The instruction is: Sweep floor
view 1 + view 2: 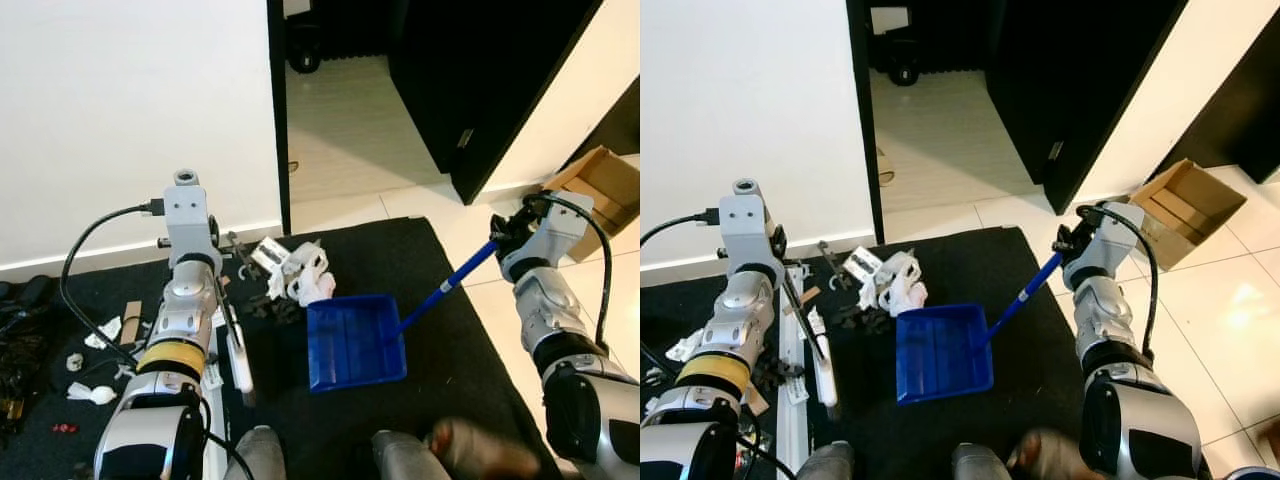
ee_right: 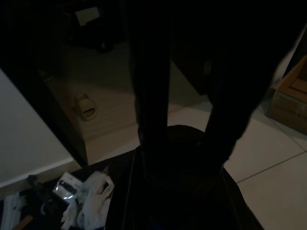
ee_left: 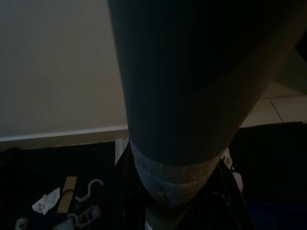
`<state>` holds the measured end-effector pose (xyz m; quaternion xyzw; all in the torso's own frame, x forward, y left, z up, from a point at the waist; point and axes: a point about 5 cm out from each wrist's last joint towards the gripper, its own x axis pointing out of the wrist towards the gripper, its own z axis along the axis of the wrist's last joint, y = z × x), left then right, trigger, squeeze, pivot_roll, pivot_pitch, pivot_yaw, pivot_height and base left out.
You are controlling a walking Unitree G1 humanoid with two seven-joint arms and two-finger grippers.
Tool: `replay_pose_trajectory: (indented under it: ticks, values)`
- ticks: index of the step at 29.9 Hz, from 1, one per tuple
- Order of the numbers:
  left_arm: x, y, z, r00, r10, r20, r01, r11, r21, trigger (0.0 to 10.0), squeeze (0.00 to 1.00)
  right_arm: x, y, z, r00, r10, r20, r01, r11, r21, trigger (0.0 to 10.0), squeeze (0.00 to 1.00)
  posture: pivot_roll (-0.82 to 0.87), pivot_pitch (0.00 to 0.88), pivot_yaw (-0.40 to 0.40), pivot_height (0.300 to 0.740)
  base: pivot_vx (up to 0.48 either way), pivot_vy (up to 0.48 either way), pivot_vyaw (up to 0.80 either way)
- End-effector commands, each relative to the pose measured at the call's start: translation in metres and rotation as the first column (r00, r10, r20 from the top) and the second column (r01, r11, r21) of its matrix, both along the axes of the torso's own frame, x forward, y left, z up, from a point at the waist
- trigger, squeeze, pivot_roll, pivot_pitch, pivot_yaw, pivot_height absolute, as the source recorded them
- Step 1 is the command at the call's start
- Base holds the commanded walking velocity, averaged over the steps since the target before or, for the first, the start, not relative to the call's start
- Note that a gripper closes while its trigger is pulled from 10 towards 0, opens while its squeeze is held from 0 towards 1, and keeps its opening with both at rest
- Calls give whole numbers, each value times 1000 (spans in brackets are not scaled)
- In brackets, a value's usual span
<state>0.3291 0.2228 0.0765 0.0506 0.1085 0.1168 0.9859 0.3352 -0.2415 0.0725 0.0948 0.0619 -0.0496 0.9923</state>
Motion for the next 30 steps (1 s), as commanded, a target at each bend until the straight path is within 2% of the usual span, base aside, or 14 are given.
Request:
replay_pose_trajectory:
  ticks: [1, 6, 13, 14, 21, 24, 30]
  values:
    - [1, 2, 5, 1000, -6, 26, 5, 1000, 16, 10000, 0, 2, -7, 9, 998, -30, 49, 29, 1000, 8, 10000, 0, 41, 14, -72, 740, 401, 0, 0]
    - [0, 3, 5, 1000, -3, 29, 2, 1000, 15, 10000, 0, 4, -8, 14, 997, -29, 74, 28, 999, 17, 10000, 0, 41, 16, -72, 740, 402, 0, 0]
    - [-4, 8, 5, 999, 12, 38, -12, 1000, 12, 10000, 0, 12, -15, 35, 988, -24, 151, 18, 999, 40, 10000, 0, 41, 26, -69, 740, 394, 0, 0]
    - [-6, 12, 6, 998, 24, 50, -25, 1000, 13, 10000, 0, 15, -22, 44, 983, -33, 183, 25, 999, 42, 10000, 0, 42, 30, -68, 740, 382, 0, 0]
    - [-9, 20, 9, 994, 69, 79, -71, 997, 22, 10000, 0, 15, -36, 55, 976, -59, 209, 53, 998, 37, 10000, 0, 43, 36, -66, 740, 361, 0, 0]
    - [-12, 25, 8, 990, 114, 86, -114, 993, 4, 10000, 0, 13, -43, 57, 975, -72, 211, 67, 997, 32, 10000, 0, 42, 39, -67, 740, 0, 0, 0]
    - [-16, 31, 8, 987, 137, 82, -139, 990, 16, 10000, 0, 13, -45, 58, 976, -69, 208, 64, 997, 29, 10000, 0, 47, 48, -73, 740, 0, 0, 0]
